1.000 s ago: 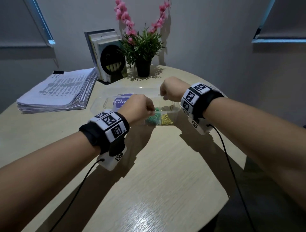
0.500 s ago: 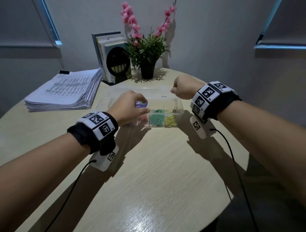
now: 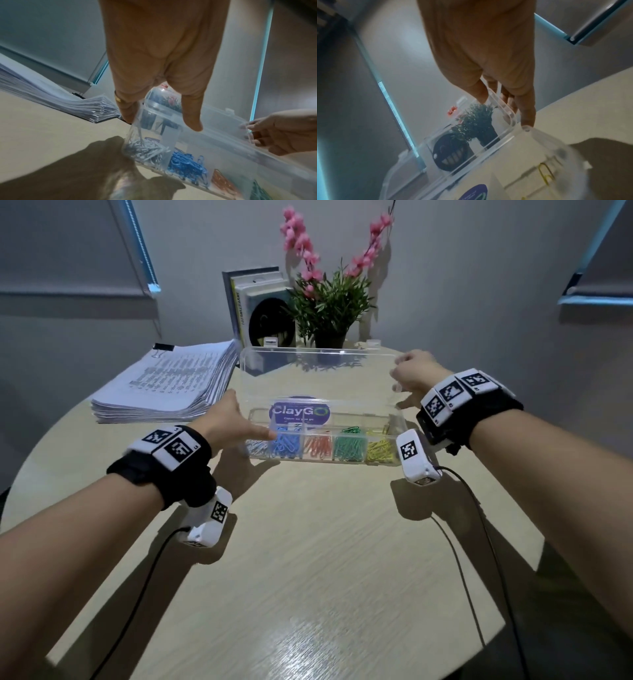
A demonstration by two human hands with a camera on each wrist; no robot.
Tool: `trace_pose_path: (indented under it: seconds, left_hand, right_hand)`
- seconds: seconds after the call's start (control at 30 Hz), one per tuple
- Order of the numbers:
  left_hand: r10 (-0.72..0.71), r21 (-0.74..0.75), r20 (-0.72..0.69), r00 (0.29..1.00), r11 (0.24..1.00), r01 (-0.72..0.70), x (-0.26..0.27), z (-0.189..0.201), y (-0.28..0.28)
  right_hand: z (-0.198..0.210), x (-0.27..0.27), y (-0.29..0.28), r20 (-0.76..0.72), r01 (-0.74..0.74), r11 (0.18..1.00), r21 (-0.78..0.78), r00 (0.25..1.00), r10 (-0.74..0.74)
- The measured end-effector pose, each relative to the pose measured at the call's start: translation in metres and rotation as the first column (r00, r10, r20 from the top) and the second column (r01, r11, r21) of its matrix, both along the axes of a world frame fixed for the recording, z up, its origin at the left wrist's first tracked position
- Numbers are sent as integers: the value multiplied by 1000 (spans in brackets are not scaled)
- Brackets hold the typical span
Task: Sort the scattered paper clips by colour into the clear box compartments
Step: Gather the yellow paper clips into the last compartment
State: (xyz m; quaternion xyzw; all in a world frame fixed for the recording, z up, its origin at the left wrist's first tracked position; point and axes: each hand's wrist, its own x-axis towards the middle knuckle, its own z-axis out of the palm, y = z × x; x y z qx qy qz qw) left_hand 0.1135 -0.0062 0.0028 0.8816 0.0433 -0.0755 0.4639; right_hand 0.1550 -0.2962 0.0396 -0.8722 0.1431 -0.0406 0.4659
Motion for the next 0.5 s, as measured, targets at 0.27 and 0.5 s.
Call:
trace_pose_path:
  seconds: [0.27,0.5]
  left_hand:
    - [100,14,134,986,995,-103,-26,-2,0]
    - [161,-56,21,987,986,-160,-36,-3,15]
  right_hand:
    - [-11,-47,1,140,-101,959,-265,980,142]
    - [-9,-76,3,79,-172,931,-323,975,207]
